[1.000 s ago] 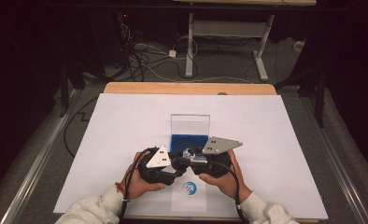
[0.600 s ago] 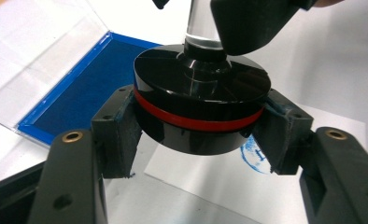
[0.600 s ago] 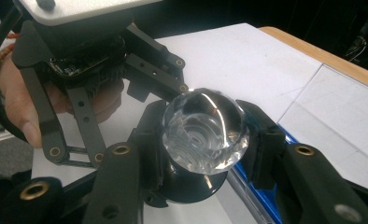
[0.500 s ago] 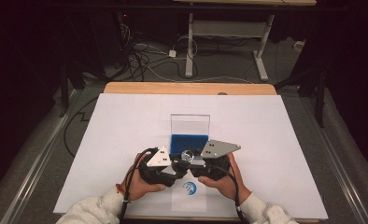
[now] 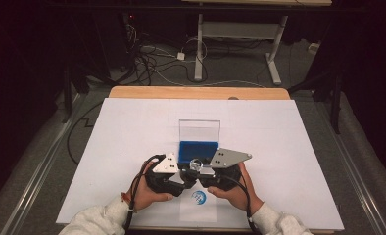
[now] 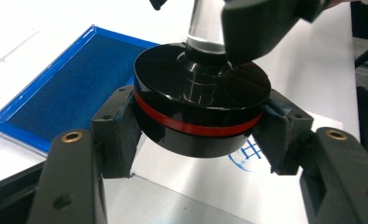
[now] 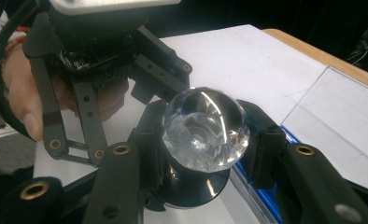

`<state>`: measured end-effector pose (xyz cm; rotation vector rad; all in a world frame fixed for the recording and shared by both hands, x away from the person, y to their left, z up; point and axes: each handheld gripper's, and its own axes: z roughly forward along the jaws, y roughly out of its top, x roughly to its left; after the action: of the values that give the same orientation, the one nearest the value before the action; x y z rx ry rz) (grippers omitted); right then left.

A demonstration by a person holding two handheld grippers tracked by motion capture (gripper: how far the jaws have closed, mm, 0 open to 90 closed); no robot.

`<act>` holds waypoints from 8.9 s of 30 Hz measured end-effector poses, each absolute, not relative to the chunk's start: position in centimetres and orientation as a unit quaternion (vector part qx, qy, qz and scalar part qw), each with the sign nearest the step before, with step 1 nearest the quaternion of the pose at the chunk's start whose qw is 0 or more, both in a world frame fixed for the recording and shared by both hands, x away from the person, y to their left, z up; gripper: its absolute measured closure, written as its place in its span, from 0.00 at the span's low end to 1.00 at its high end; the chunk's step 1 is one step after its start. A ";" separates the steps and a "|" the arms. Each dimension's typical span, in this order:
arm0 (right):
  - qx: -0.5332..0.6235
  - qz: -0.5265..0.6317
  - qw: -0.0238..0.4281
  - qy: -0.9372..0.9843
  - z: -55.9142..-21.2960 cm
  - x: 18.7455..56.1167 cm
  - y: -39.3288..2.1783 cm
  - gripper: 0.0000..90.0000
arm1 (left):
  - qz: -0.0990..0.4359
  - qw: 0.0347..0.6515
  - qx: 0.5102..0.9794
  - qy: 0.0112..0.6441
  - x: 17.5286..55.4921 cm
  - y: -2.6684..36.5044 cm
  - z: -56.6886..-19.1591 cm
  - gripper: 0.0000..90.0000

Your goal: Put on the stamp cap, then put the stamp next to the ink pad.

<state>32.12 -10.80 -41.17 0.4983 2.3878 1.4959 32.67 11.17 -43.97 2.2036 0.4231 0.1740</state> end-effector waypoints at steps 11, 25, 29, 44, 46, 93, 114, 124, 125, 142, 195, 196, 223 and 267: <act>0.158 0.502 0.153 0.837 -41.3 31.7 -10.1 0.63 | 0.068 0.423 0.889 0.160 32.8 11.3 -44.1 0.39; 0.179 0.510 0.133 0.831 -40.9 32.3 -10.7 0.63 | 0.104 0.433 0.880 0.165 32.8 11.3 -44.7 0.26; 0.183 0.515 0.132 0.827 -40.9 32.5 -10.9 0.63 | 0.098 0.440 0.876 0.172 33.2 11.6 -44.8 0.23; 0.209 0.529 0.150 0.808 -40.7 32.5 -11.6 0.63 | 0.112 0.470 0.855 0.190 33.1 12.8 -44.5 0.32; 0.216 0.535 0.153 0.802 -40.6 32.5 -11.7 0.63 | 0.114 0.475 0.850 0.197 33.2 13.0 -44.4 0.31; 0.266 0.512 0.215 0.787 -38.6 33.6 -17.3 0.63 | 0.200 0.415 0.862 0.211 31.3 18.9 -44.8 0.20; 0.286 0.495 0.233 0.786 -38.1 34.3 -19.2 0.63 | 0.211 0.388 0.865 0.239 30.1 21.8 -46.2 0.20; 0.298 0.485 0.235 0.788 -38.2 35.0 -20.0 0.63 | 0.205 0.380 0.868 0.245 30.0 22.1 -46.7 0.20; 0.298 0.482 0.237 0.789 -38.2 35.1 -20.0 0.63 | 0.204 0.380 0.868 0.246 30.0 22.1 -46.7 0.20; 0.310 0.446 0.239 0.805 -39.1 36.9 -20.0 0.63 | 0.200 0.375 0.871 0.247 30.0 22.1 -46.8 0.20; 0.367 0.352 0.190 0.840 -44.8 41.9 -17.5 0.60 | 0.197 0.363 0.878 0.243 30.2 21.4 -46.9 0.20; 0.368 0.352 0.190 0.839 -44.8 41.9 -17.5 0.60 | 0.198 0.363 0.878 0.243 30.2 21.4 -46.9 0.20; 0.375 0.376 0.243 0.812 -43.8 41.5 -17.7 0.24 | 0.202 0.362 0.876 0.245 30.2 21.4 -46.9 0.20; 0.314 0.437 0.304 0.786 -40.3 37.4 -17.6 0.21 | 0.201 0.362 0.877 0.244 30.2 21.5 -46.9 0.20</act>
<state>37.42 -17.55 -40.29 0.8325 2.0821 1.1566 30.23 21.48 -46.86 2.2581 0.6295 0.5178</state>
